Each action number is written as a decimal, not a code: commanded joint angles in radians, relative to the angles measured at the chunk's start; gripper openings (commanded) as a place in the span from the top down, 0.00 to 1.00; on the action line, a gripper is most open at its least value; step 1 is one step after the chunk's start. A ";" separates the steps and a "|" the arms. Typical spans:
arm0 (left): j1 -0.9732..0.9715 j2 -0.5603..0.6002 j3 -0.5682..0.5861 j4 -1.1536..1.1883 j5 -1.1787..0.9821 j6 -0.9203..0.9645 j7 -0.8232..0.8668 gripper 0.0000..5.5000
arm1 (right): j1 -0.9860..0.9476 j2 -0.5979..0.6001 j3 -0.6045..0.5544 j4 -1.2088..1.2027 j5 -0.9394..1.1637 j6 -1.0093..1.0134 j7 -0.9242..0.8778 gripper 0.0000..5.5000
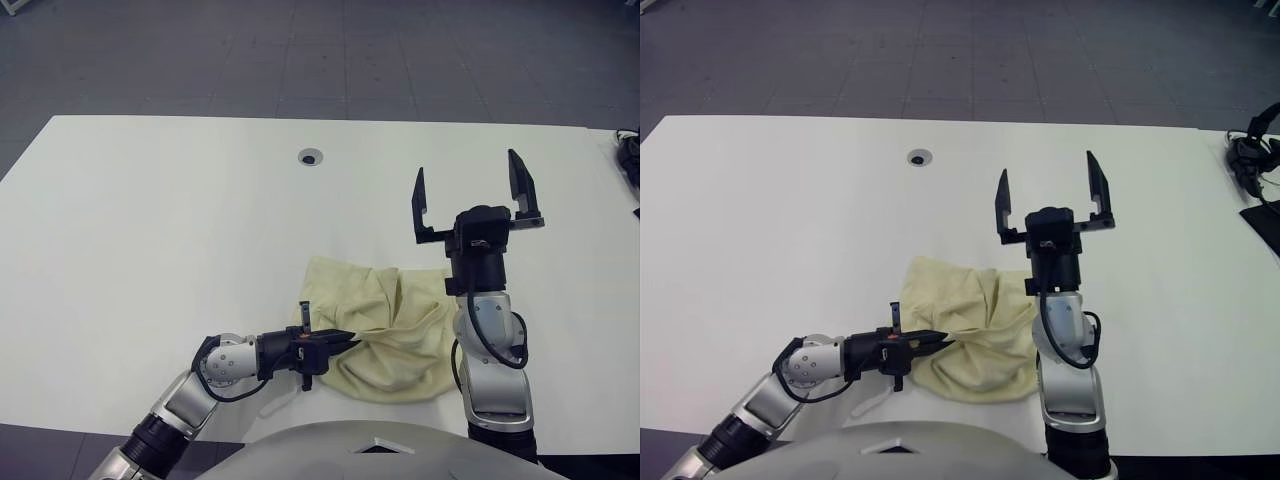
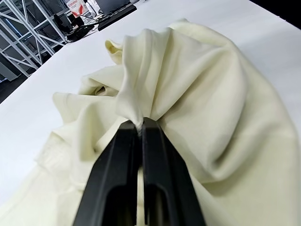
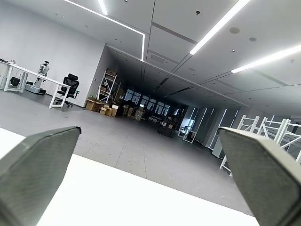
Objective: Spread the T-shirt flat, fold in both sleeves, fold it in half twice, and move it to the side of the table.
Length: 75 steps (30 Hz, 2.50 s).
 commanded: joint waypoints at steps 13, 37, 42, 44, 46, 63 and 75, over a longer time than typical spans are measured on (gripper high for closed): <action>0.008 -0.051 -0.040 -0.069 0.066 0.069 0.052 1.00 | 0.161 -0.573 -0.360 -0.007 0.791 0.237 0.967 0.02; 0.008 -0.038 -0.064 -0.092 0.113 0.093 0.064 1.00 | 0.043 -0.863 -0.256 0.481 0.772 0.168 1.450 0.17; 0.006 -0.031 -0.070 -0.101 0.110 0.101 0.061 1.00 | -0.015 -0.856 -0.204 0.531 0.714 0.125 1.444 0.32; 0.005 -0.029 -0.072 -0.105 0.109 0.104 0.058 1.00 | -0.044 -0.849 -0.183 0.558 0.690 0.102 1.438 0.38; 0.005 -0.026 -0.074 -0.107 0.108 0.105 0.056 1.00 | -0.065 -0.844 -0.167 0.572 0.677 0.090 1.431 0.43; -0.007 -0.027 -0.085 -0.113 0.112 0.117 0.050 1.00 | -0.105 -0.862 -0.095 0.619 0.618 0.016 1.451 0.94; -0.021 -0.035 -0.051 -0.126 0.064 0.126 0.059 1.00 | -0.053 -0.896 -0.159 0.584 0.657 -0.008 1.463 1.00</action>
